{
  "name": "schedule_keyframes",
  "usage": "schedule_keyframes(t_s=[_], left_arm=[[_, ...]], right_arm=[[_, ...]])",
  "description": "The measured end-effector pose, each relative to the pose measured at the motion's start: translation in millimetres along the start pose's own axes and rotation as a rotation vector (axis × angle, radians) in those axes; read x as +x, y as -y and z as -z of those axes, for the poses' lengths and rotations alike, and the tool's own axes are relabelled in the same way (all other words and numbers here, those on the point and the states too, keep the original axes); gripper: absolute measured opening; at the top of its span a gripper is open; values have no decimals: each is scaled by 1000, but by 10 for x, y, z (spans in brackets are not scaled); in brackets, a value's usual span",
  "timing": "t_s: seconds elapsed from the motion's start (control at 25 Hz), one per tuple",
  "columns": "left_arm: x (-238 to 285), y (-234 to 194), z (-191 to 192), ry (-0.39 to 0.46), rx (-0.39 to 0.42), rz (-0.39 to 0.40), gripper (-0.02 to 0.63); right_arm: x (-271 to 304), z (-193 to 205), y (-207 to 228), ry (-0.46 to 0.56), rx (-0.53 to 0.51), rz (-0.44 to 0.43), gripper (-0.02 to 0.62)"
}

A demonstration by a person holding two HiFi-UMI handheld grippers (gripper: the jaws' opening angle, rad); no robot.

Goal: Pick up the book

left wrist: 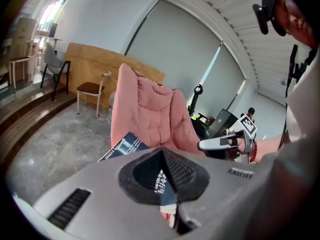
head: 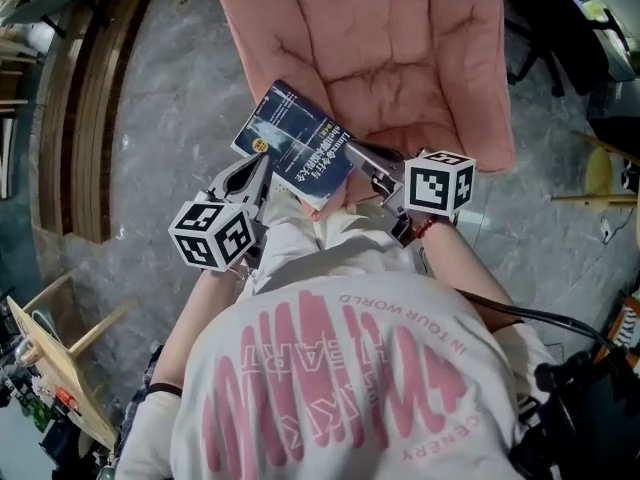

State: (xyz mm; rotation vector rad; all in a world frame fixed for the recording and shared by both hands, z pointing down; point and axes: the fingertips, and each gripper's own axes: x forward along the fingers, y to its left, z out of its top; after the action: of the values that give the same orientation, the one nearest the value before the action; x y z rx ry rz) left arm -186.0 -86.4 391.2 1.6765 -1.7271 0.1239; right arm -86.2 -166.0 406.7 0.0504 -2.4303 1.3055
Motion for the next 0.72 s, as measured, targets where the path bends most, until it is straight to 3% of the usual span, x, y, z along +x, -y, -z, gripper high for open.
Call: schedule_keyframes(t_s=[0.24, 0.52, 0.72], left_arm=[[114, -100, 12, -68, -23, 109, 8], [251, -428, 53, -208, 101, 157, 8], [449, -657, 126, -310, 181, 124, 8]], right_arm=[[101, 123, -4, 71, 145, 50, 8], [235, 341, 144, 194, 330, 122, 8], [236, 435, 311, 285, 461, 166, 8]])
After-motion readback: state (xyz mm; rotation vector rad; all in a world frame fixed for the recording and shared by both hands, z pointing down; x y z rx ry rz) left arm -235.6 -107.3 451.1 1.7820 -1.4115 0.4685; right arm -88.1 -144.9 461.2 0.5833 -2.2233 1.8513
